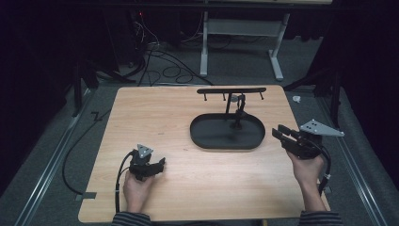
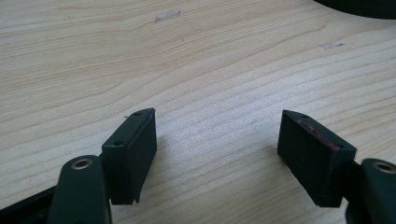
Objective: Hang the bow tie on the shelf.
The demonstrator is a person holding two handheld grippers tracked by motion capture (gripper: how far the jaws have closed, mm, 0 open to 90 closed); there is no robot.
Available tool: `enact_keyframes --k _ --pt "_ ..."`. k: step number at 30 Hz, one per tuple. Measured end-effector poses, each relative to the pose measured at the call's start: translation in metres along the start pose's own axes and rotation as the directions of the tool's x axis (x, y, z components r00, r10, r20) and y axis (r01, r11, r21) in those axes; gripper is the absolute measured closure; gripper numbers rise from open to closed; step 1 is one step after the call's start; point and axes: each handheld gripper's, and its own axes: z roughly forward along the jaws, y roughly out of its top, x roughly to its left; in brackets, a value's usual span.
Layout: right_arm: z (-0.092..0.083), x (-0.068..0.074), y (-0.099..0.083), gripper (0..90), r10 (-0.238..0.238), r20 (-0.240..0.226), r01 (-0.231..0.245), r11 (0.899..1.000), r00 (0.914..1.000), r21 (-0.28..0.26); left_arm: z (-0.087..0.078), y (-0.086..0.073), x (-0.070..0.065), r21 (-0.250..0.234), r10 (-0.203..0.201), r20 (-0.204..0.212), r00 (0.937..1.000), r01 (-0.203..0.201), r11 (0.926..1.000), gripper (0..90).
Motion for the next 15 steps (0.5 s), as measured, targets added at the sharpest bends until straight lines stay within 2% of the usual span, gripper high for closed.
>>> enact_keyframes --k 15 --pt "0.0014 0.0073 -0.0099 67.9 0.011 -0.023 -0.011 1.000 0.9997 0.008 0.0000 0.0000 -0.0001 0.000 0.000 0.000 1.0000 0.000 1.0000 28.9"
